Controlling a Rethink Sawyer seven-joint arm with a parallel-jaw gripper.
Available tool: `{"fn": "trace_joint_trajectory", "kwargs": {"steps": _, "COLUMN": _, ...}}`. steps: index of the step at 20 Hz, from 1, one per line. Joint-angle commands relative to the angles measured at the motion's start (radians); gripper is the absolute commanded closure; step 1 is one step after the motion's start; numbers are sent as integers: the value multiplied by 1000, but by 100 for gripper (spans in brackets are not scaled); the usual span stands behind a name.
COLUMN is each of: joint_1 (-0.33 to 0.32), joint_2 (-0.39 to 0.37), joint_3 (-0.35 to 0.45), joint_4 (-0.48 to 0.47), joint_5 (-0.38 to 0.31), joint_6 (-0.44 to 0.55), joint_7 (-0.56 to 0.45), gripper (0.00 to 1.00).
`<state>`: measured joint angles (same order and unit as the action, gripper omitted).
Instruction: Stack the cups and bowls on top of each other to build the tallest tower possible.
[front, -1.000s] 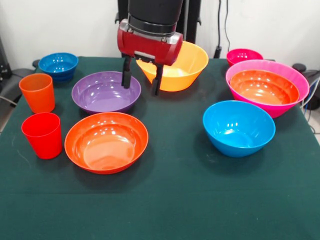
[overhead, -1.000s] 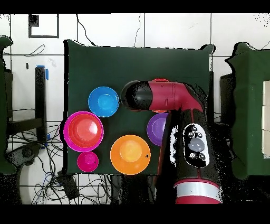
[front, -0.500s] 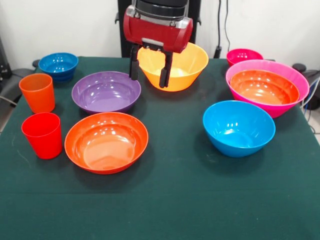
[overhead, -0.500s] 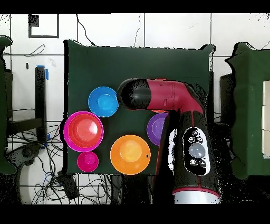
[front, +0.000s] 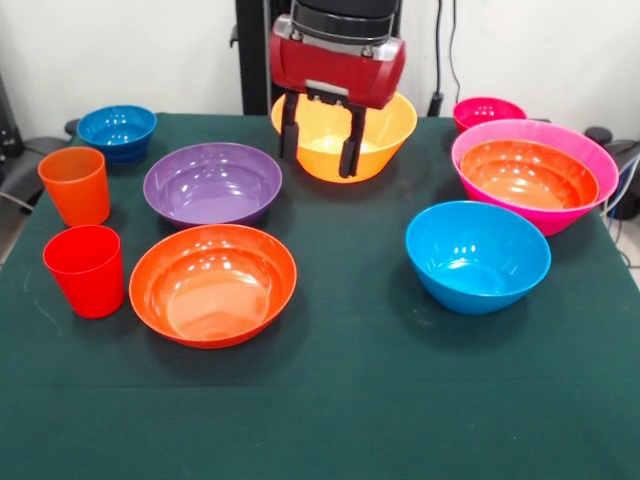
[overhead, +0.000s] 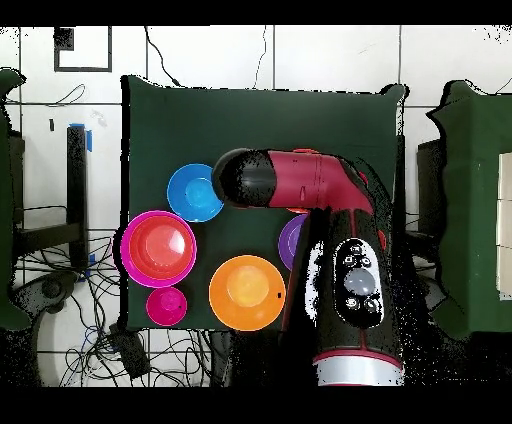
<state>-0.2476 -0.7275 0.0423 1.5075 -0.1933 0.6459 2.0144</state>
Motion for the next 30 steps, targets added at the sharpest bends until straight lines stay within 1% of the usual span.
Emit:
{"fn": "trace_joint_trajectory", "kwargs": {"steps": 1, "joint_1": 42, "joint_2": 84, "joint_3": -25, "joint_4": 86, "joint_5": 30, "joint_6": 3, "joint_7": 197, "gripper": 0}}
{"fn": "trace_joint_trajectory", "kwargs": {"steps": 10, "joint_1": 62, "joint_2": 100, "joint_3": -58, "joint_4": 96, "joint_5": 79, "joint_6": -3, "joint_7": 198, "gripper": 0}}
{"fn": "trace_joint_trajectory", "kwargs": {"steps": 16, "joint_1": 57, "joint_2": 107, "joint_3": -33, "joint_4": 125, "joint_5": 142, "joint_6": 5, "joint_7": 181, "gripper": 0}}
{"fn": "trace_joint_trajectory", "kwargs": {"steps": 20, "joint_1": 62, "joint_2": 99, "joint_3": -22, "joint_4": 150, "joint_5": 177, "joint_6": -5, "joint_7": 173, "gripper": 0}}
{"fn": "trace_joint_trajectory", "kwargs": {"steps": 21, "joint_1": 73, "joint_2": 86, "joint_3": -18, "joint_4": 164, "joint_5": 180, "joint_6": -33, "joint_7": 168, "gripper": 0}}
{"fn": "trace_joint_trajectory", "kwargs": {"steps": 23, "joint_1": 86, "joint_2": 72, "joint_3": -16, "joint_4": 174, "joint_5": 186, "joint_6": -49, "joint_7": 161, "gripper": 0}}
{"fn": "trace_joint_trajectory", "kwargs": {"steps": 27, "joint_1": 108, "joint_2": 44, "joint_3": -16, "joint_4": 168, "joint_5": 193, "joint_6": -35, "joint_7": 137, "gripper": 0}}
{"fn": "trace_joint_trajectory", "kwargs": {"steps": 30, "joint_1": 107, "joint_2": 44, "joint_3": -3, "joint_4": 157, "joint_5": 204, "joint_6": -21, "joint_7": 115, "gripper": 0}}
